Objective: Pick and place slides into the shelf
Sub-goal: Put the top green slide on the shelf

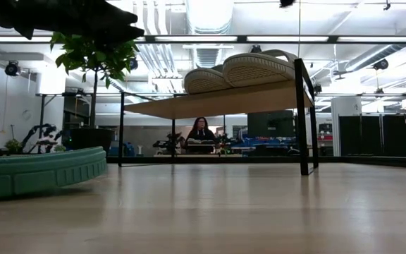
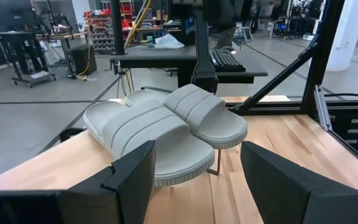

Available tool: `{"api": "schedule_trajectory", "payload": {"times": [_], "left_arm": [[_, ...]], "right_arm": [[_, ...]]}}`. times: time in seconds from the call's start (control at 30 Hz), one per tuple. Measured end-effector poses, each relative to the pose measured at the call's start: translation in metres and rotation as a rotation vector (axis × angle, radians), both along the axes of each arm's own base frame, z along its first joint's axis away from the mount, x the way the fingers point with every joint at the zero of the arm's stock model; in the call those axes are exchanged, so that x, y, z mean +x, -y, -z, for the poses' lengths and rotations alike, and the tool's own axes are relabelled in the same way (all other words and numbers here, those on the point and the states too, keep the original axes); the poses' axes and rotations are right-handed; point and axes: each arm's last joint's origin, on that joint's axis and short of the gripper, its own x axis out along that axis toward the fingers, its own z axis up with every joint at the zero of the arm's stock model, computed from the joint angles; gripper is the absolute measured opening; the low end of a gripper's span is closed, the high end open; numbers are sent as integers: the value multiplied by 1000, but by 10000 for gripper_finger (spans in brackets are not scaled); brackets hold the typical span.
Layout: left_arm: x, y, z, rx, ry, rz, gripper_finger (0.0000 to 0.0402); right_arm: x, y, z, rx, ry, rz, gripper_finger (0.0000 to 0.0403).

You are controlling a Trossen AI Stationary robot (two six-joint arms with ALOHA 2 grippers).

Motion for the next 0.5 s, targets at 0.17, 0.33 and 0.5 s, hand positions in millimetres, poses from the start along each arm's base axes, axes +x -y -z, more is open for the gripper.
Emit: {"api": "schedule_trajectory", "payload": {"times": [0.17, 0.33, 0.5], "left_arm": [[0, 0, 0, 2, 1, -9, 222], [0, -1, 0, 4, 2, -34, 222], [3, -2, 2, 2, -8, -35, 222]], "right_arm": [[-24, 2, 12, -108, 234, -17, 9], [-55, 6, 14, -146, 328, -13, 8], [-75, 8, 31, -226, 342, -16, 9]]}}
